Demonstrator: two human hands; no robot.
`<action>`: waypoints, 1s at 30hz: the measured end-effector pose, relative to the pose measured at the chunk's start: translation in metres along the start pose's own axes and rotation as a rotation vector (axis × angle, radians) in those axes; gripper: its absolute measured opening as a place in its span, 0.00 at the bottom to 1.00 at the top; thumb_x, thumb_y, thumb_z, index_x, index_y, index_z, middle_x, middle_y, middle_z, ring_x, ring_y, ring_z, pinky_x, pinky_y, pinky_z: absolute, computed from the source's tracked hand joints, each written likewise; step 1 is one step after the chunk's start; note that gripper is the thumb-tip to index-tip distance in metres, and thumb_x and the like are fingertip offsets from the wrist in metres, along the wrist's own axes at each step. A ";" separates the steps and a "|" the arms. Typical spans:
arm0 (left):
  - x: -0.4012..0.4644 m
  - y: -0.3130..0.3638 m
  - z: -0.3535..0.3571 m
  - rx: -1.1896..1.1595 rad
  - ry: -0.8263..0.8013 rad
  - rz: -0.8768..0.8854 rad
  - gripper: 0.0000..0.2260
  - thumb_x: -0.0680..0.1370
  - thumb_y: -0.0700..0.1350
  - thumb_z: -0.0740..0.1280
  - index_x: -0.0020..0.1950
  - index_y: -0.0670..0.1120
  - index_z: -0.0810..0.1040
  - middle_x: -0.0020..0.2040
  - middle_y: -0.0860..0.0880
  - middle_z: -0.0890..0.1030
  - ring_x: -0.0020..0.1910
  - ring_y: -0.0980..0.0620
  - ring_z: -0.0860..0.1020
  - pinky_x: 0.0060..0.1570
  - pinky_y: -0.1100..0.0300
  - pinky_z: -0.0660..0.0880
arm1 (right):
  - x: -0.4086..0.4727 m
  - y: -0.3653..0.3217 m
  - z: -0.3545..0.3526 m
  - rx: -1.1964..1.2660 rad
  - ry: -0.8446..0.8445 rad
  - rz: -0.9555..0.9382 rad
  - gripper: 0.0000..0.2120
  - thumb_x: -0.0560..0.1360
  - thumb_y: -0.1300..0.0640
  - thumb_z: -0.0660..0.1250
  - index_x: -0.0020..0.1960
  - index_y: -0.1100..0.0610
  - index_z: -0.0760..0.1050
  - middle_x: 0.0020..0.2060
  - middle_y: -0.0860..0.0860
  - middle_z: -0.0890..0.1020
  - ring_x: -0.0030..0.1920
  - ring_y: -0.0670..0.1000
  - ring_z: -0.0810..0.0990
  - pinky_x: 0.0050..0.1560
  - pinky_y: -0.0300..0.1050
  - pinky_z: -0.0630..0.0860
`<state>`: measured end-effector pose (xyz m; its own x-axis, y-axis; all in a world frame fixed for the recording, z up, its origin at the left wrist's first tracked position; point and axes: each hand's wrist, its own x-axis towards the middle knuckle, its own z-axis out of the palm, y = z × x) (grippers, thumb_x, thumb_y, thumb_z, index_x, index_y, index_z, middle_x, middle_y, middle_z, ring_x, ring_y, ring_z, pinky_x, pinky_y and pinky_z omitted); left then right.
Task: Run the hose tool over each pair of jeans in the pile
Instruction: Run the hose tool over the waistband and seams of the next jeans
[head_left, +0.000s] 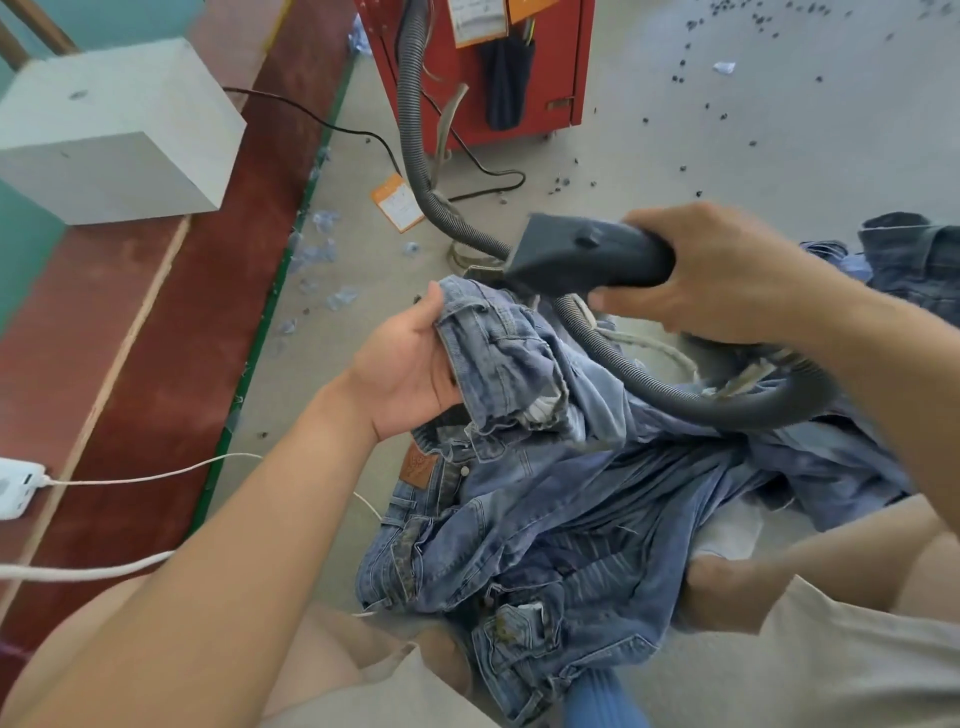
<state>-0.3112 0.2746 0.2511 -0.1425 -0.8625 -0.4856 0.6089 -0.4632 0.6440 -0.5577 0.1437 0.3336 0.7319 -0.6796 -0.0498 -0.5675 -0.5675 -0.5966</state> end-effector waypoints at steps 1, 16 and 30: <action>0.001 0.001 -0.003 0.009 0.013 0.008 0.31 0.86 0.61 0.48 0.75 0.40 0.73 0.72 0.38 0.76 0.71 0.39 0.75 0.68 0.45 0.75 | -0.001 0.004 -0.002 -0.048 -0.027 0.014 0.08 0.73 0.47 0.76 0.44 0.46 0.76 0.32 0.41 0.80 0.34 0.37 0.77 0.32 0.42 0.68; 0.004 -0.004 -0.022 0.393 0.403 0.008 0.25 0.67 0.48 0.81 0.61 0.40 0.82 0.58 0.38 0.85 0.54 0.39 0.85 0.52 0.49 0.83 | 0.001 0.022 0.002 -0.129 -0.094 0.037 0.10 0.73 0.48 0.75 0.52 0.47 0.79 0.37 0.44 0.81 0.34 0.41 0.79 0.32 0.36 0.71; 0.018 -0.030 -0.044 0.903 0.663 0.021 0.11 0.83 0.52 0.68 0.53 0.45 0.81 0.48 0.46 0.86 0.47 0.48 0.82 0.46 0.55 0.78 | -0.008 0.038 0.039 -0.238 -0.210 0.036 0.13 0.74 0.46 0.74 0.55 0.46 0.76 0.37 0.43 0.81 0.39 0.46 0.79 0.41 0.49 0.76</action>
<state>-0.2978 0.2815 0.1975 0.4686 -0.7175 -0.5153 -0.2217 -0.6602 0.7176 -0.5701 0.1453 0.2806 0.7574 -0.6045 -0.2466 -0.6488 -0.6543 -0.3886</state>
